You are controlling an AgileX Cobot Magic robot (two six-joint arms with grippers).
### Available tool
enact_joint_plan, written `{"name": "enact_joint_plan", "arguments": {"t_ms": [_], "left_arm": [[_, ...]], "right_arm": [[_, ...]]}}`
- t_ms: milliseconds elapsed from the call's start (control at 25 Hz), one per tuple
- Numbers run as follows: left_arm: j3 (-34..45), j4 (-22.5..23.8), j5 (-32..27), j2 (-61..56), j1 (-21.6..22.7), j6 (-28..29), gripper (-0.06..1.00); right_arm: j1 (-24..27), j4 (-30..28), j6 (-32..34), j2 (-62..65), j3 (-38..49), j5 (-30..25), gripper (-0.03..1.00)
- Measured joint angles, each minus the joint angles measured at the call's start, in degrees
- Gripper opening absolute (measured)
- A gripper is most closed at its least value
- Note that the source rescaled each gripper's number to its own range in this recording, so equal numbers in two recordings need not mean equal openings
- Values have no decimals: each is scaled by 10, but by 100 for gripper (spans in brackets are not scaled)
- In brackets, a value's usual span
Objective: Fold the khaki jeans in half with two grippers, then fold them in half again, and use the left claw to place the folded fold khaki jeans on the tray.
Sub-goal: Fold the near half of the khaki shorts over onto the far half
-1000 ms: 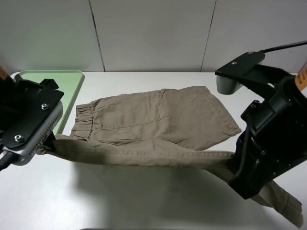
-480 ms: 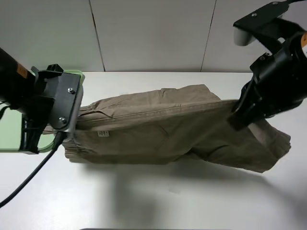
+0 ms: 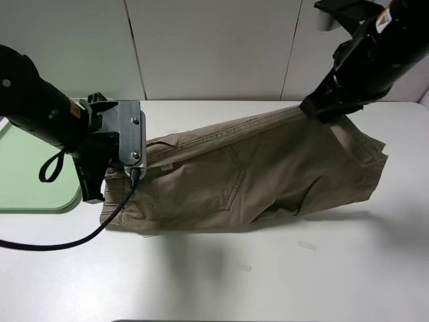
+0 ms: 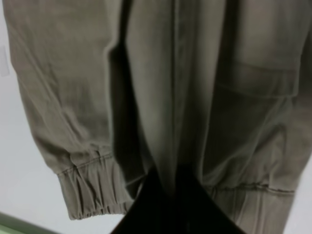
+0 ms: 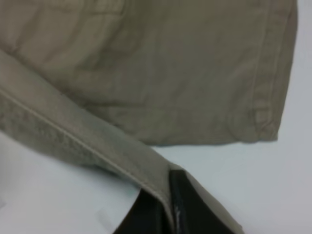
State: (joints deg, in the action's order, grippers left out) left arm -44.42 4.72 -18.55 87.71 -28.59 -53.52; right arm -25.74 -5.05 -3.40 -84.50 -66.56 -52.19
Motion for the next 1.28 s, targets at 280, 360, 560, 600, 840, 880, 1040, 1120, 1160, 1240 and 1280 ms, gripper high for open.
{"name": "enact_joint_plan", "arguments": {"t_ms": [280, 360, 560, 600, 840, 880, 1040, 1120, 1160, 1240, 1280], "left_arm": [[1, 44, 27, 20, 1, 53, 0], [1, 64, 39, 21, 7, 77, 0], [1, 74, 102, 24, 61, 112, 0], [1, 74, 115, 24, 71, 113, 0], [1, 78, 186, 24, 113, 114, 0], [1, 79, 190, 25, 115, 114, 0], [1, 81, 197, 25, 118, 115, 2], [1, 81, 198, 25, 120, 119, 11], [2, 81, 198, 25, 121, 126, 25], [4, 81, 203, 25, 126, 143, 57], [5, 81, 209, 25, 126, 150, 71]], "right_arm": [[3, -27, -22, -124, -110, 2, 0], [5, -36, -23, -151, -131, 11, 0], [6, -38, -23, -201, -167, 38, 0], [6, -38, -23, -207, -170, 44, 0], [6, -37, -23, -225, -173, 77, 0], [6, -37, -23, -226, -173, 80, 0], [6, -43, -23, -227, -173, 84, 1], [7, -59, -23, -227, -173, 81, 16], [9, -68, -23, -227, -173, 79, 37], [14, -80, -23, -227, -173, 79, 75], [14, -82, -23, -227, -173, 79, 86]]}}
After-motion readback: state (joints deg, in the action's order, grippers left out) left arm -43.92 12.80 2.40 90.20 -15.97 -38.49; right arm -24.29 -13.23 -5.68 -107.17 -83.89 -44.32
